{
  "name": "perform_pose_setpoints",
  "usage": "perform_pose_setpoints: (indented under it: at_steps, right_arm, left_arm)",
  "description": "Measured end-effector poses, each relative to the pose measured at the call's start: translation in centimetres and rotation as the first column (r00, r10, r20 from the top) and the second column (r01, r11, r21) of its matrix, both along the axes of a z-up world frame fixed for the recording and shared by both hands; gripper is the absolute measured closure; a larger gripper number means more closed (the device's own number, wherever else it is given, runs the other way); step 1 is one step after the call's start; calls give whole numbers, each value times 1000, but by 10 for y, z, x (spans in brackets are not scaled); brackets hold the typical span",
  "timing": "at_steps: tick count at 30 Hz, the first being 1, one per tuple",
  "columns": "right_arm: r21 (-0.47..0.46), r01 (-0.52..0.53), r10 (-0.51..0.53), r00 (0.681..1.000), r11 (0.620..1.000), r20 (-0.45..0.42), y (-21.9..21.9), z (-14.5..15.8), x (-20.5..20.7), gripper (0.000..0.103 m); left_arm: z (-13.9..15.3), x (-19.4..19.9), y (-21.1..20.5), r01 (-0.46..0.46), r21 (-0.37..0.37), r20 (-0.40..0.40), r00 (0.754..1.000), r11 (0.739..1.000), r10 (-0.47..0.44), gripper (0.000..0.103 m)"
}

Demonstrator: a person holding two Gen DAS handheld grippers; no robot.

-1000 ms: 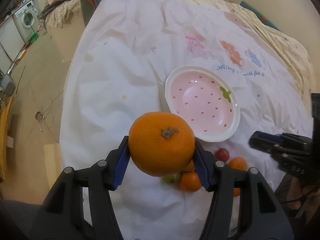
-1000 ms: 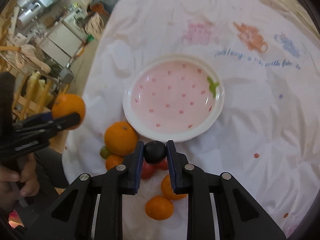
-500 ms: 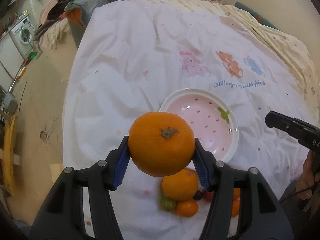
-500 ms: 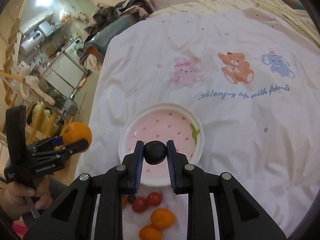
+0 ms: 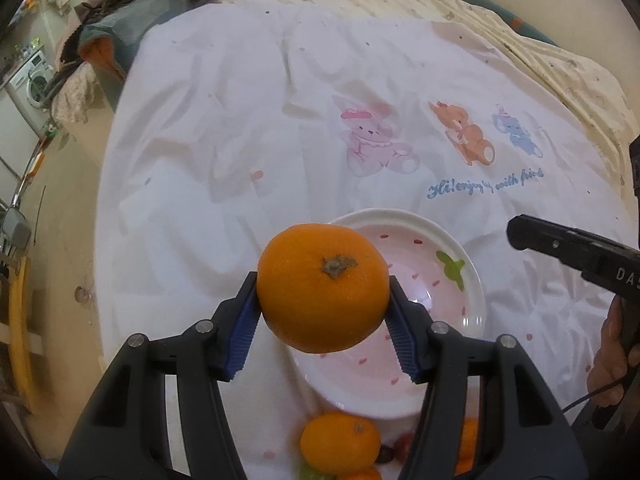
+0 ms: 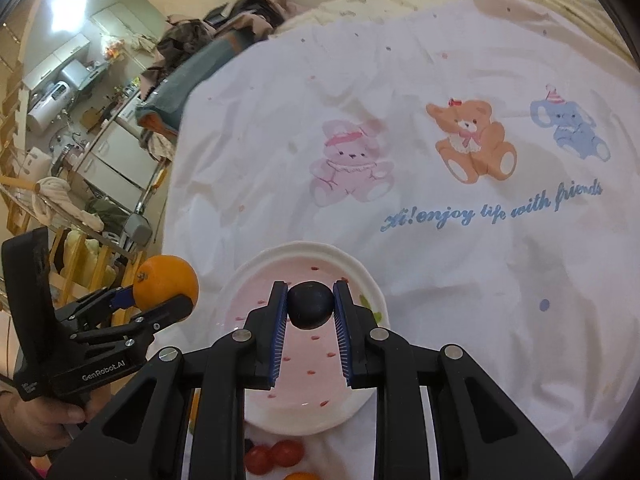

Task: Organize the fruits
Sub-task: 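Carry the orange and the dark plum over the pink plate with both tools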

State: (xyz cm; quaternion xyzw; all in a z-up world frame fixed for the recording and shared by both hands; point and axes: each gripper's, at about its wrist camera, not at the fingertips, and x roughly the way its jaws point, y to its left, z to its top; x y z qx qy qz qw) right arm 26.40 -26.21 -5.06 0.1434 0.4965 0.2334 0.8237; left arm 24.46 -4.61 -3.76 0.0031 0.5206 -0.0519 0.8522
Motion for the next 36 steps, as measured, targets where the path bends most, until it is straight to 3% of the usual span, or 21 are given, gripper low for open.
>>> perform_pose_setpoints:
  at_steps: [9, 16, 36]
  right_arm:
    - [9, -22, 23, 995, 1000, -100, 10, -40, 23, 79]
    - [14, -20, 22, 987, 1000, -161, 10, -59, 31, 79]
    - [26, -19, 24, 977, 999, -210, 14, -71, 34, 77]
  left_arm:
    - [-36, 21, -9, 40, 9, -13, 999, 999, -40, 48]
    - [-63, 31, -12, 56, 13, -66, 996, 998, -55, 48]
    - [-71, 32, -17, 80, -3, -107, 991, 997, -80, 46]
